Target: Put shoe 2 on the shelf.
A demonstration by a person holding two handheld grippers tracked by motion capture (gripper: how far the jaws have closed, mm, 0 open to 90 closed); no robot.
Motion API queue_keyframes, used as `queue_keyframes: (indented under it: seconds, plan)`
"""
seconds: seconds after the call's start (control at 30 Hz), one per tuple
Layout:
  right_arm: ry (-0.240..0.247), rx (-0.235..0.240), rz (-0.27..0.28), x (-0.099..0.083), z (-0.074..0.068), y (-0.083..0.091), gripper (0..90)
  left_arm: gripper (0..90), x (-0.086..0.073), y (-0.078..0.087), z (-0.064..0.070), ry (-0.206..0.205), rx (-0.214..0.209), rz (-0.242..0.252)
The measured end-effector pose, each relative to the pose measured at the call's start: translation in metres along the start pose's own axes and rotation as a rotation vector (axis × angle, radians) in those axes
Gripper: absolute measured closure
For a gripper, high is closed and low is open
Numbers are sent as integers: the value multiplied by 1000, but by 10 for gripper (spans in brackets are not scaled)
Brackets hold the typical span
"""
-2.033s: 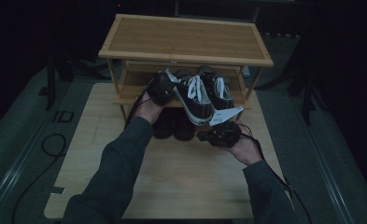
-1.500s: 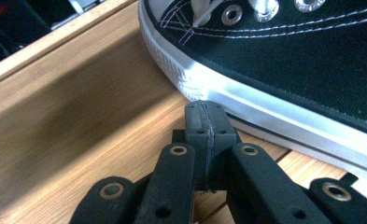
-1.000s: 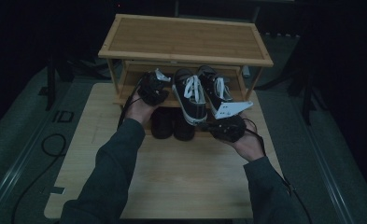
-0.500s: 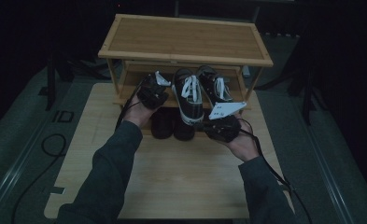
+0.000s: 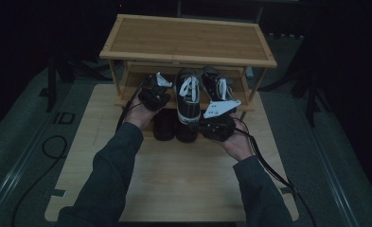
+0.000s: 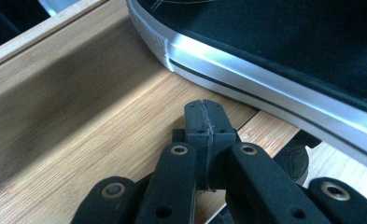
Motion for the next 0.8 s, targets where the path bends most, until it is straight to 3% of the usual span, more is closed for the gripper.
queue_keyframes:
  seconds: [0.13, 0.23, 0.47, 0.63, 0.7, 0.8]
  plan:
    - [8, -8, 5, 3, 0, -6, 900, 900, 0, 0, -1, 6, -8, 1]
    - [-6, -51, -4, 2, 5, -9, 900, 900, -1, 0, -1, 6, -7, 1]
    - [-1, -55, 2, 6, 7, -11, 900, 900, -1, 0, -1, 7, -7, 3]
    - [1, -91, 10, 10, 10, -12, 900, 900, -1, 0, 0, 10, -7, 6]
    - [1, -133, -5, 11, 13, -15, 900, 900, -1, 0, 0, 10, -7, 7]
    - [-6, -113, 9, 13, 15, -17, 900, 900, -1, 0, -1, 9, -9, 8]
Point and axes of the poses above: each handheld gripper's, and its own axes: y roughly backward along the jaws, x roughly out of its top, z roughly to its right, the point moved 2 cm from there along -y, roughly forward along the jaws, and after that the axes turned 2 degrees about z, right-handed, at the moved point
